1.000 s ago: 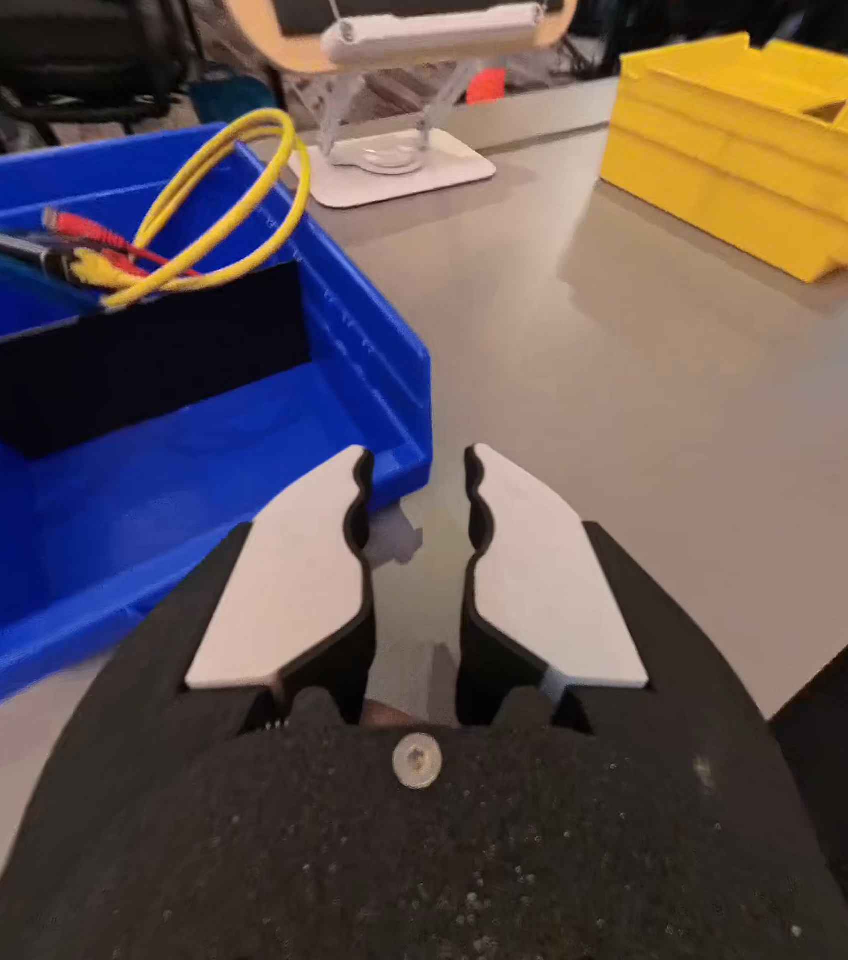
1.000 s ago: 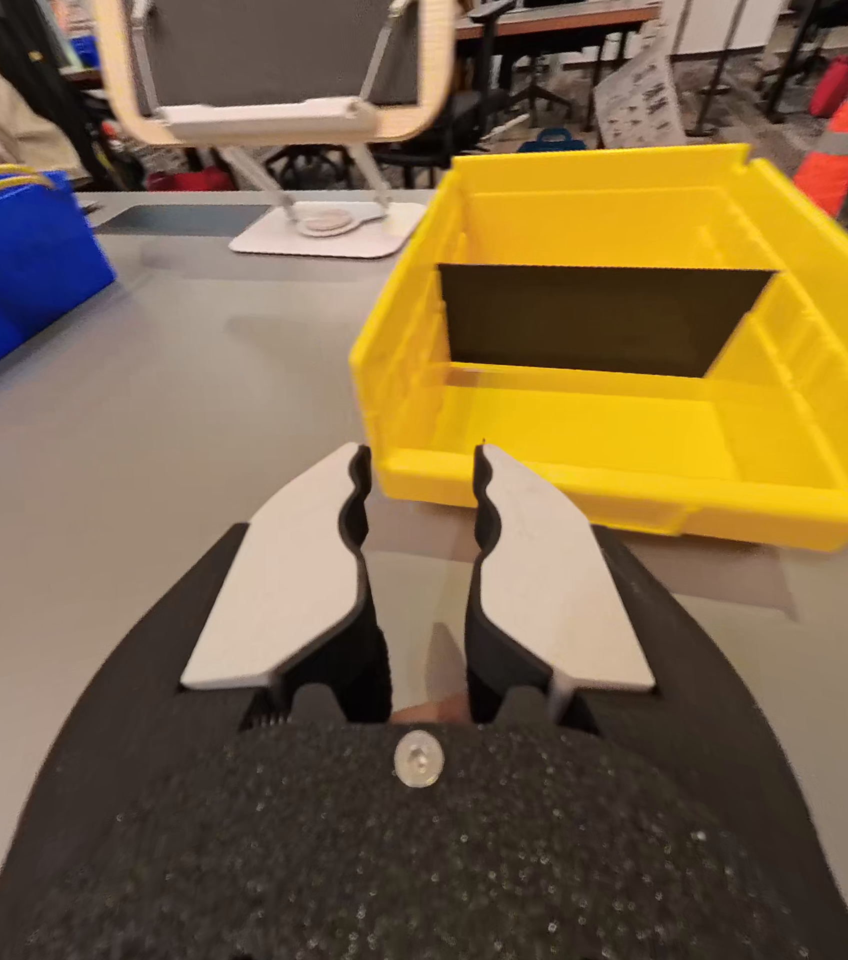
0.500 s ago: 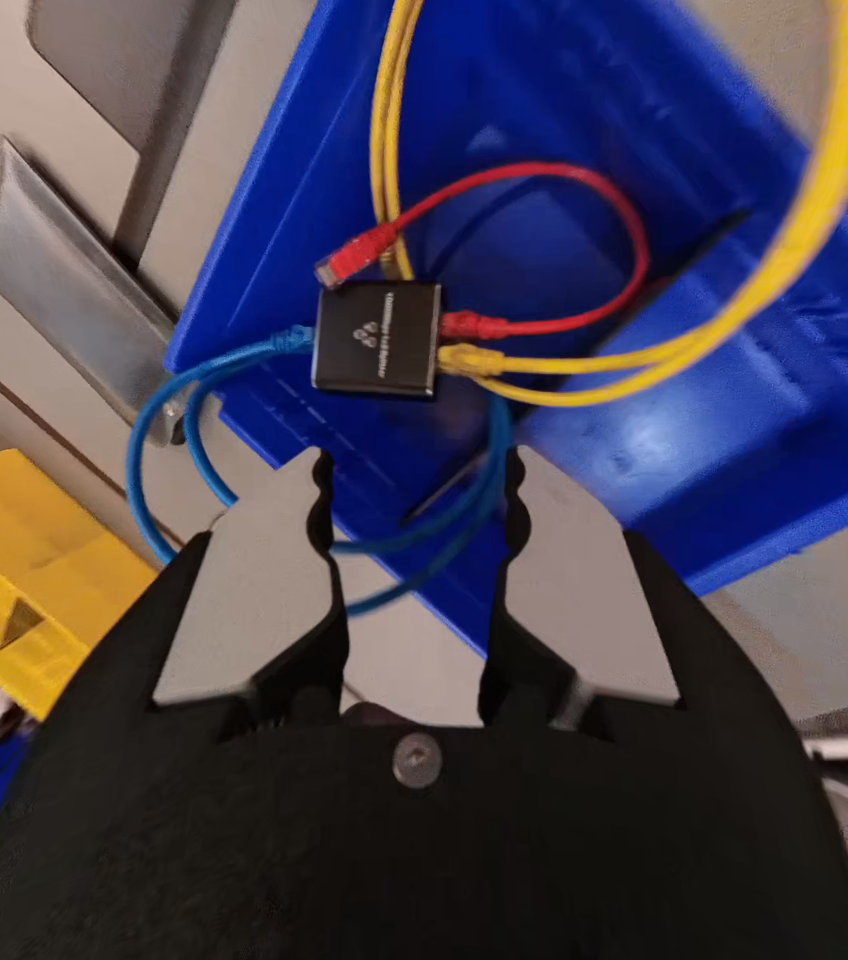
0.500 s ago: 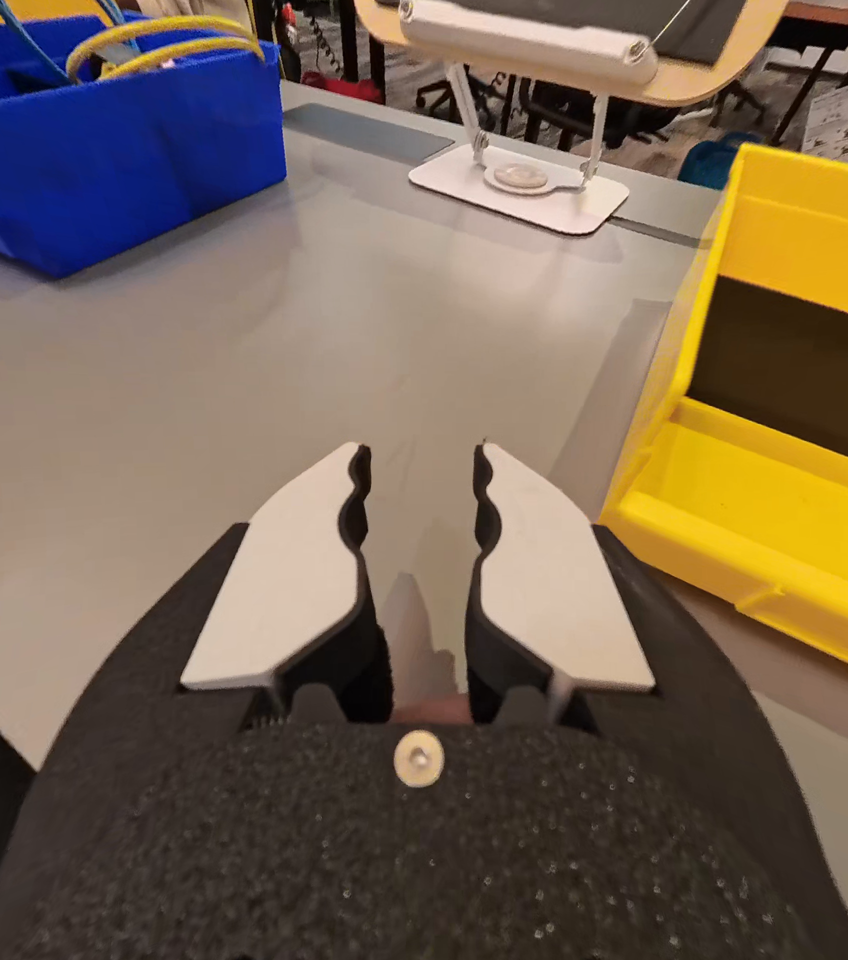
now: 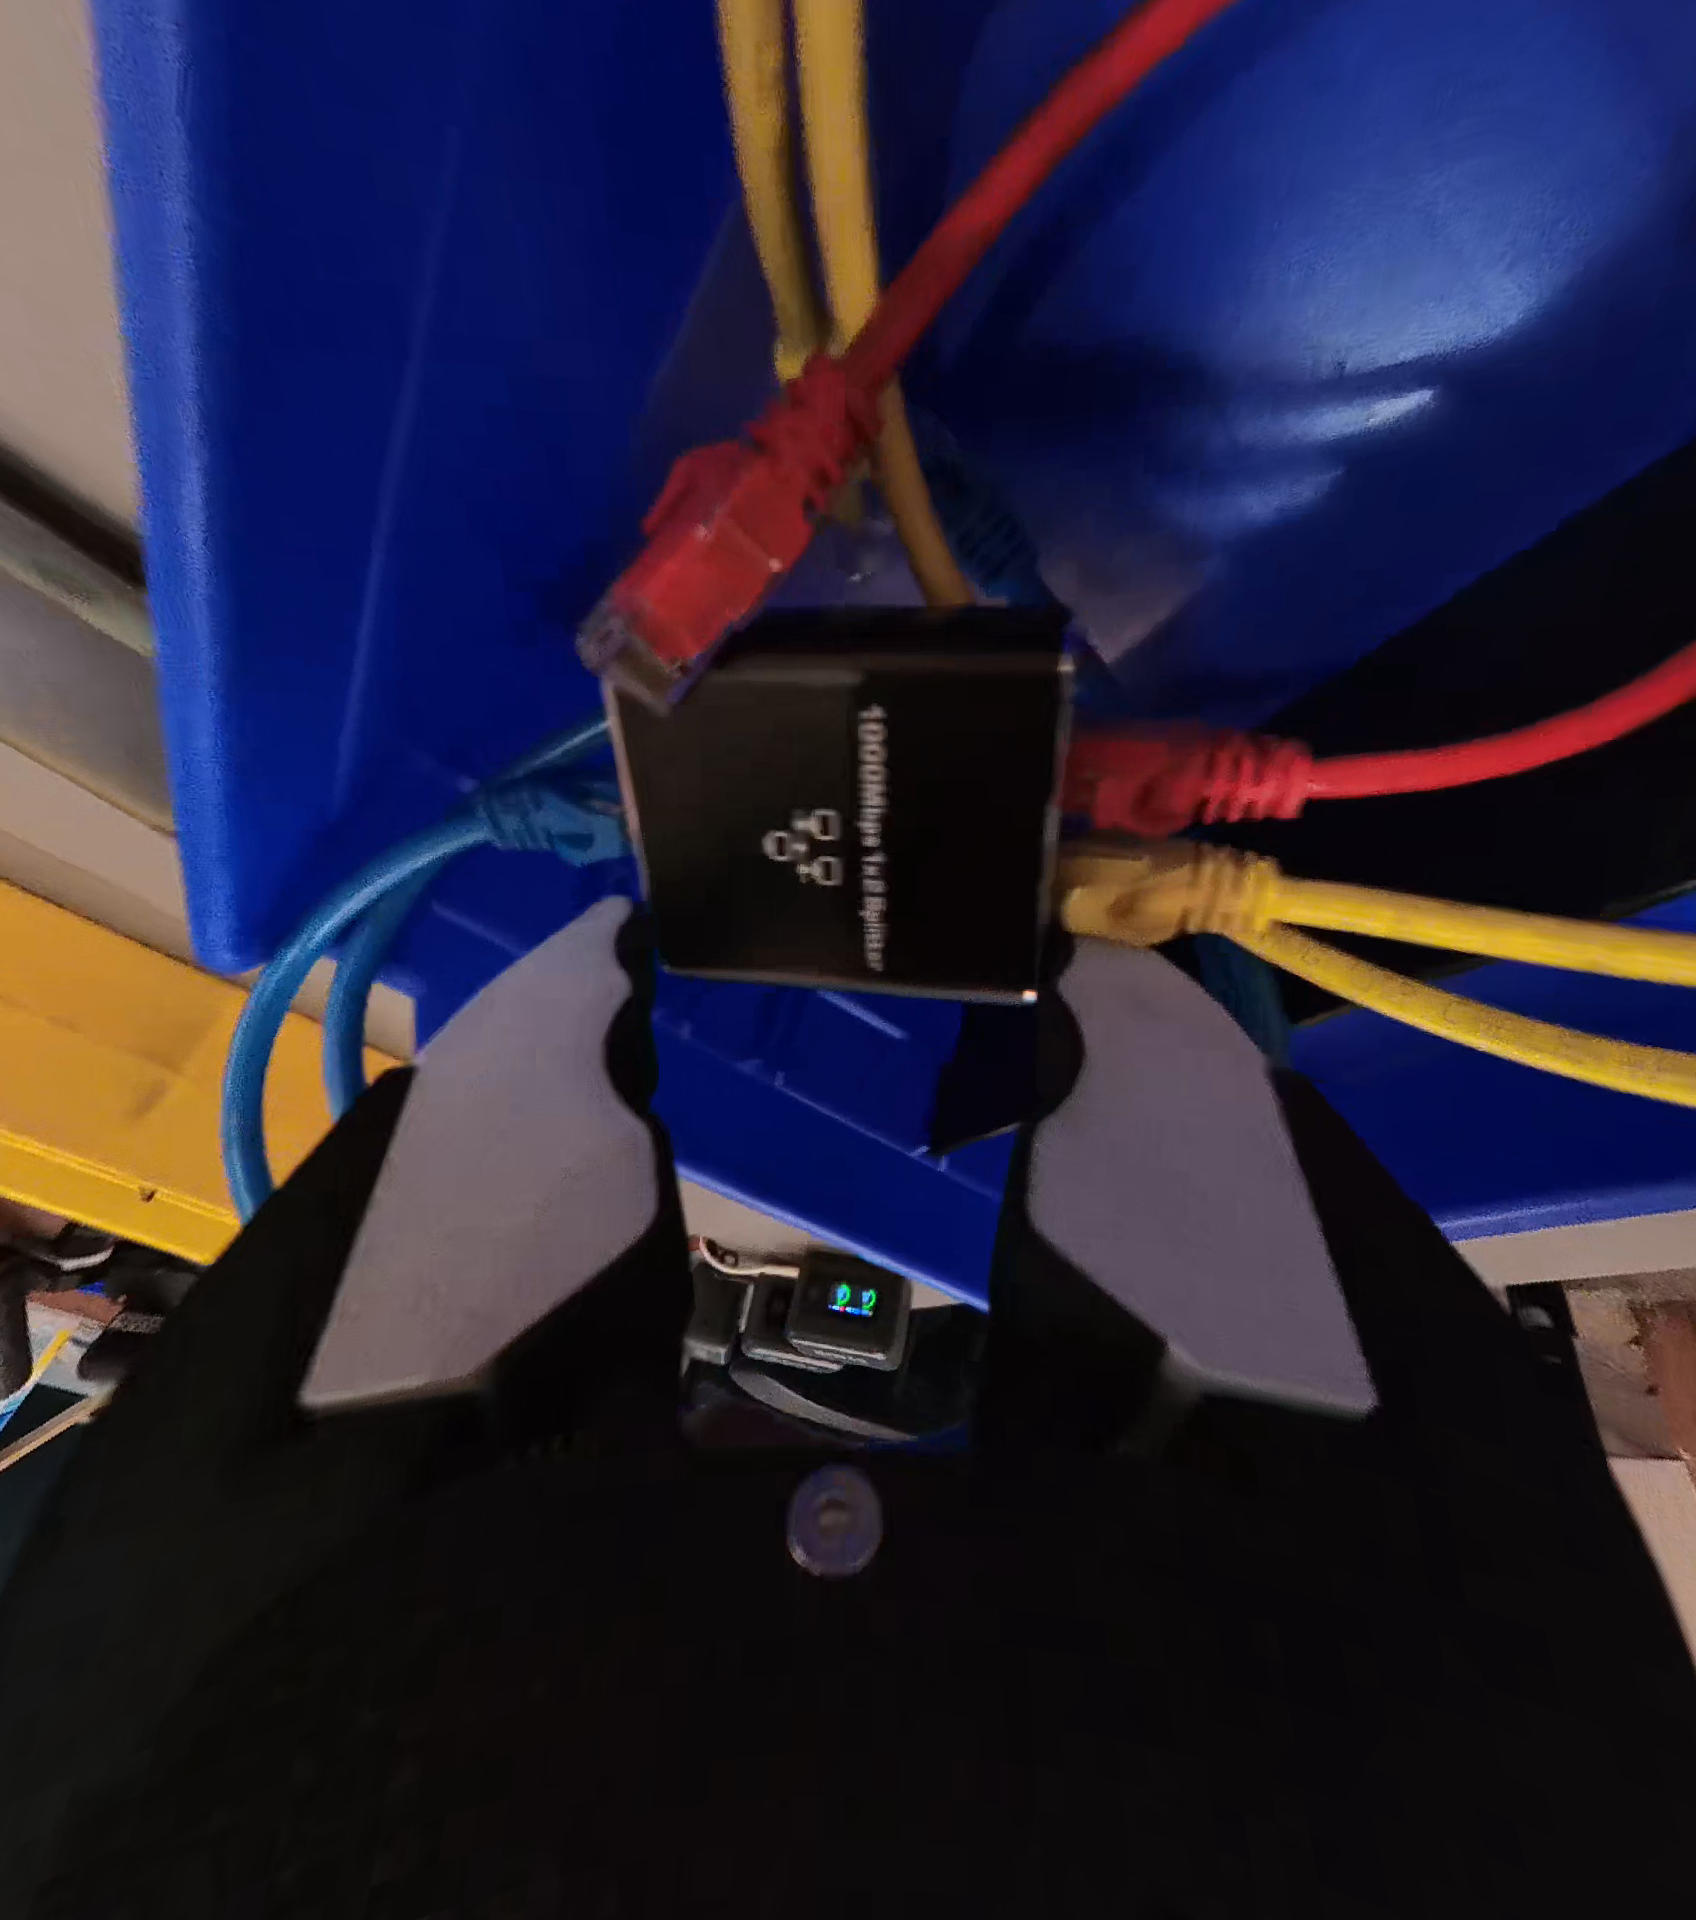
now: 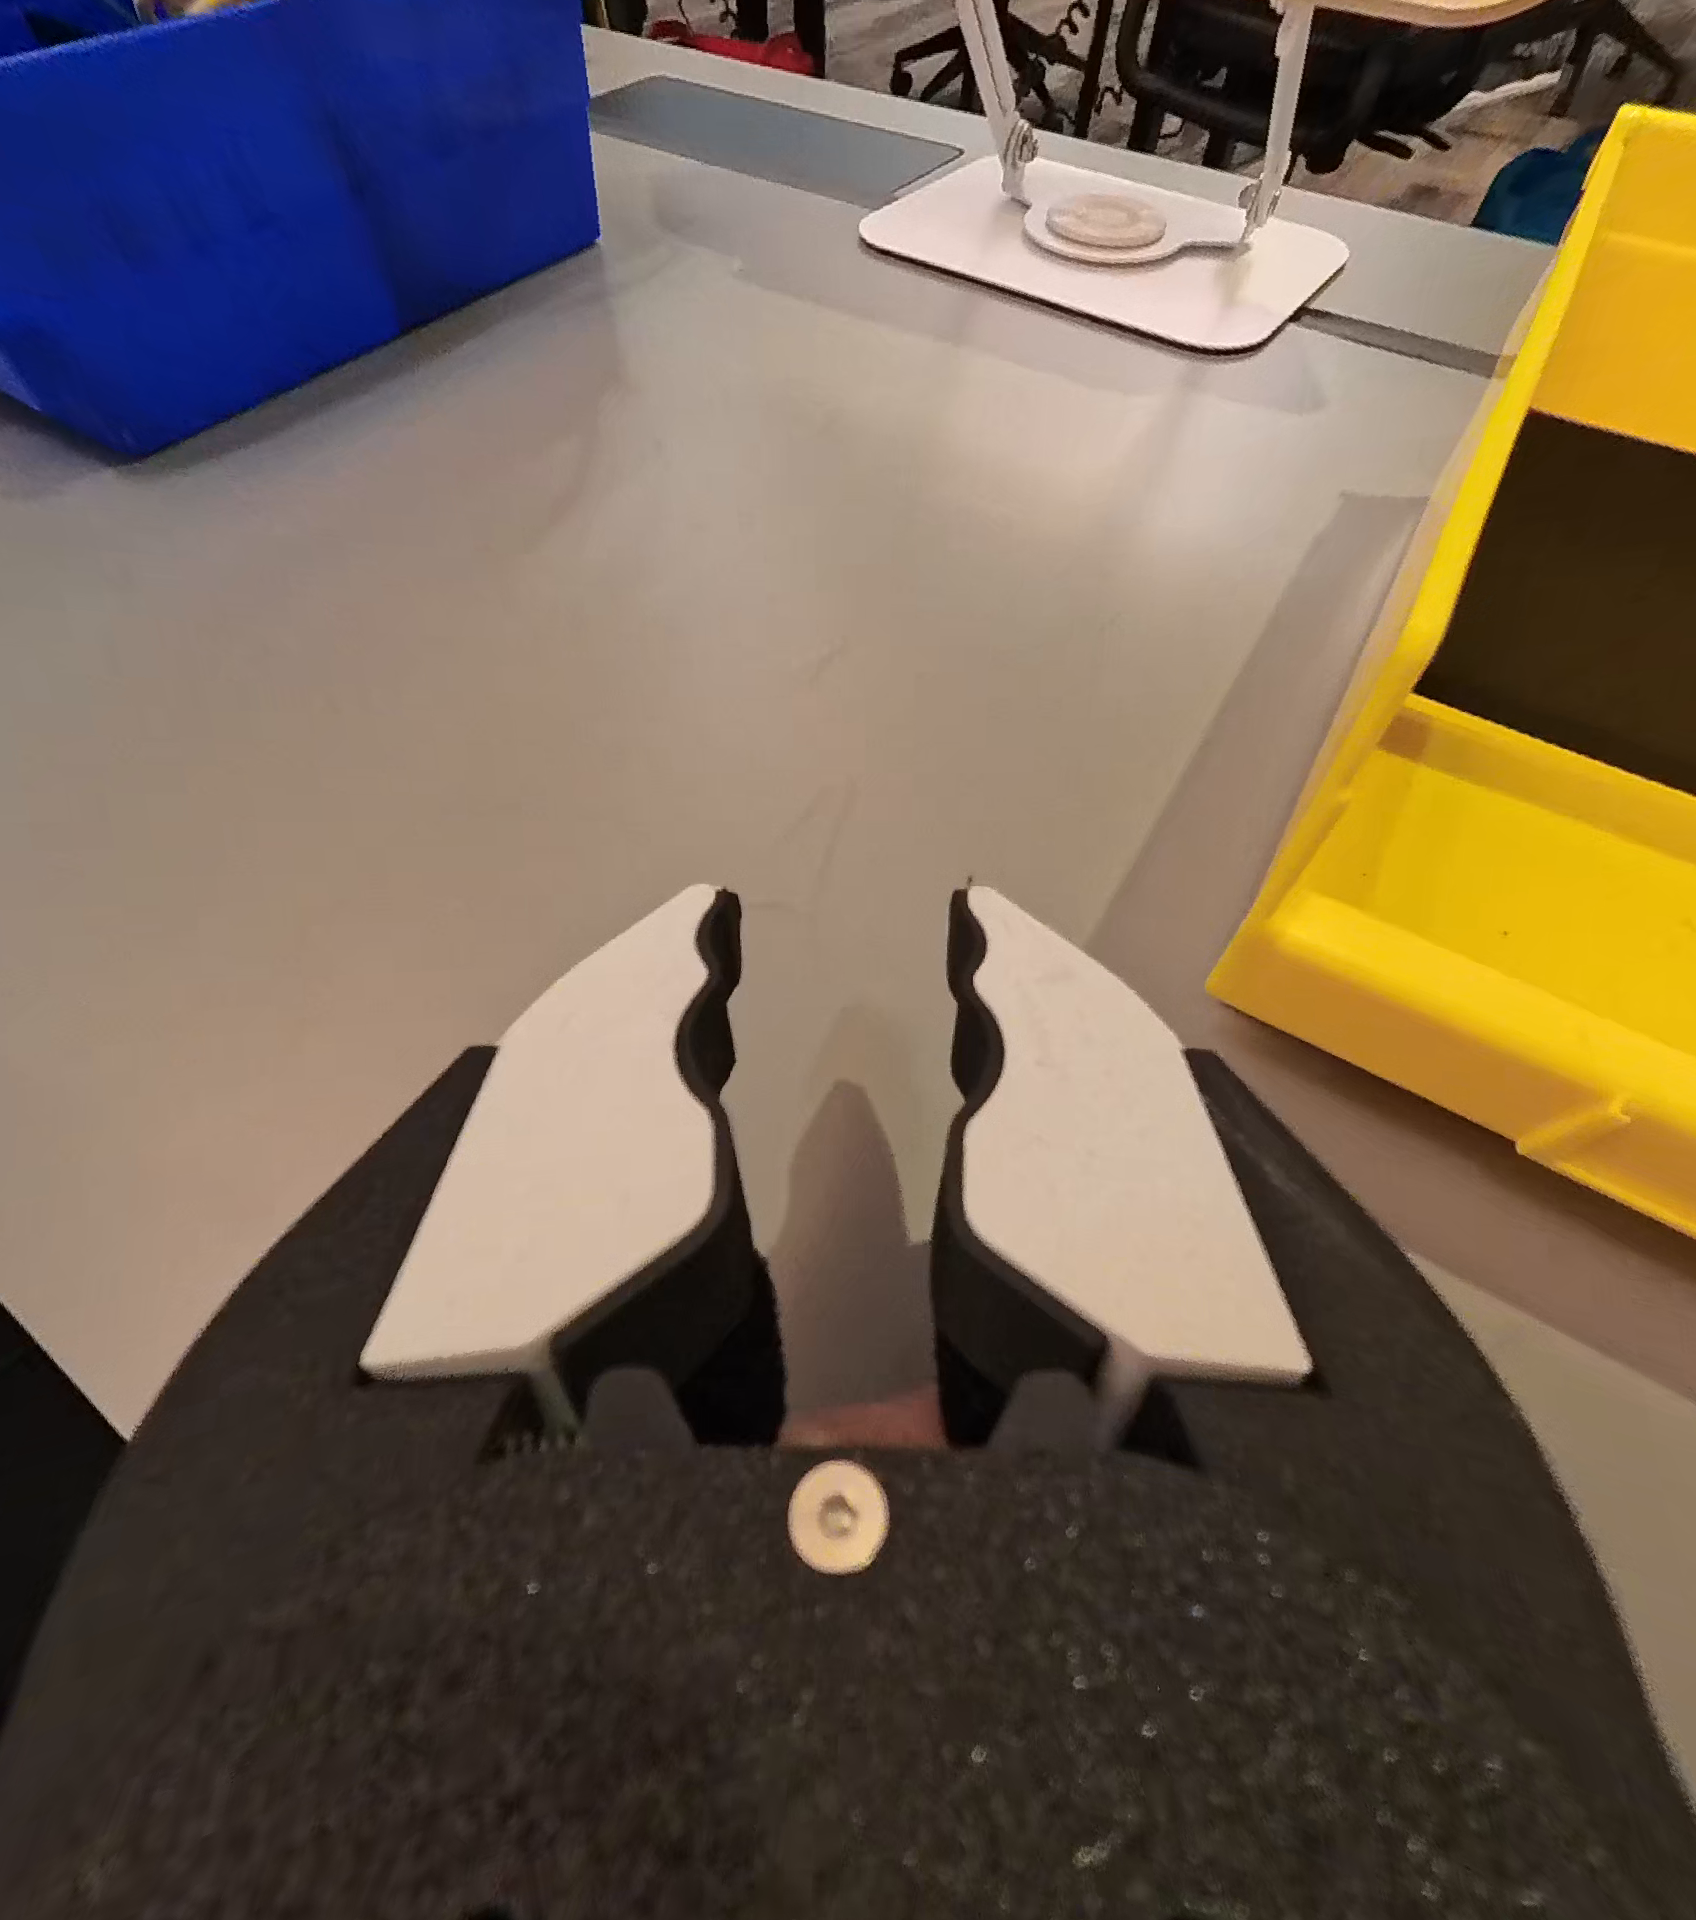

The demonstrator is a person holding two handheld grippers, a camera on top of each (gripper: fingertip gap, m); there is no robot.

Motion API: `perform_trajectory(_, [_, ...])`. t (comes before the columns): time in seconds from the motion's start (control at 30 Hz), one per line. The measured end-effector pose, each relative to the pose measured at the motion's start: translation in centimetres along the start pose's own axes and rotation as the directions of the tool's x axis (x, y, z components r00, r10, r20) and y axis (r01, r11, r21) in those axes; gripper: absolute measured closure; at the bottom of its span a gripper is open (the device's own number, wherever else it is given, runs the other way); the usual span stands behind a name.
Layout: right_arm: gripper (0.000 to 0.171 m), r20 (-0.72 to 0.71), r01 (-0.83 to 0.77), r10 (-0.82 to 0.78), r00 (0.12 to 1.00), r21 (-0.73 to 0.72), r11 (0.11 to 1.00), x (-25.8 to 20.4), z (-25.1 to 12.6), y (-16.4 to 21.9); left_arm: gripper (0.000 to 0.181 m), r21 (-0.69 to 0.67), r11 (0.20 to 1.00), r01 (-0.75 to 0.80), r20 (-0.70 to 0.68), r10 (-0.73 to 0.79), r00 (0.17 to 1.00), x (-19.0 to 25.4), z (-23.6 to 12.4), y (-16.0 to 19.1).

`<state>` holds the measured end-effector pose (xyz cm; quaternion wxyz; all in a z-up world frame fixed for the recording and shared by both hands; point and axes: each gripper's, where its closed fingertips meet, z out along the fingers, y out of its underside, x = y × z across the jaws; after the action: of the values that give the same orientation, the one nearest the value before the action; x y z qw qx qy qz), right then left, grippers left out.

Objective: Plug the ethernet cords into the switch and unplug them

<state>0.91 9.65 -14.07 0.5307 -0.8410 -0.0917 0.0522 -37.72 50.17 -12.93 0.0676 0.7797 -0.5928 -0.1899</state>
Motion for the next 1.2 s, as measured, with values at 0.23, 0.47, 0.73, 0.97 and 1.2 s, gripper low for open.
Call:
perform_trajectory(0.23, [0.133, 0.0, -0.015, 0.015, 1.0, -0.004, 1.0, 0.2, 0.0, 0.1, 0.113, 0.098, 0.995, -0.024, 0.255, -0.002, 0.967, -2.8, -3.5, 0.6])
perform_trajectory(0.47, [0.133, -0.029, -0.006, 0.006, 1.0, -0.007, 1.0, 0.4, -0.2, 0.1, 0.113, 0.281, 0.958, -0.061, 0.592, -0.123, 0.796, -3.8, -17.2, 2.3])
perform_trajectory(0.73, [0.133, -0.044, -0.002, 0.004, 0.999, 0.043, 0.999, 0.2, -0.8, -1.1, 0.113, 0.565, 0.819, -0.098, 0.618, -0.341, 0.709, 0.3, -34.8, 3.7])
perform_trajectory(0.97, [0.132, 0.016, -0.023, 0.021, 1.0, 0.122, 0.992, -1.0, -1.0, -2.8, 0.113, 0.711, 0.703, -0.006, 0.256, -0.251, 0.934, 9.8, -35.2, -2.8])
perform_trajectory(1.2, [0.12, 0.165, -0.13, 0.098, 0.981, 0.197, 0.972, -5.6, -0.2, -4.7, 0.113, 0.673, 0.74, 0.018, -0.039, 0.011, 0.999, 21.3, -26.0, -11.7])
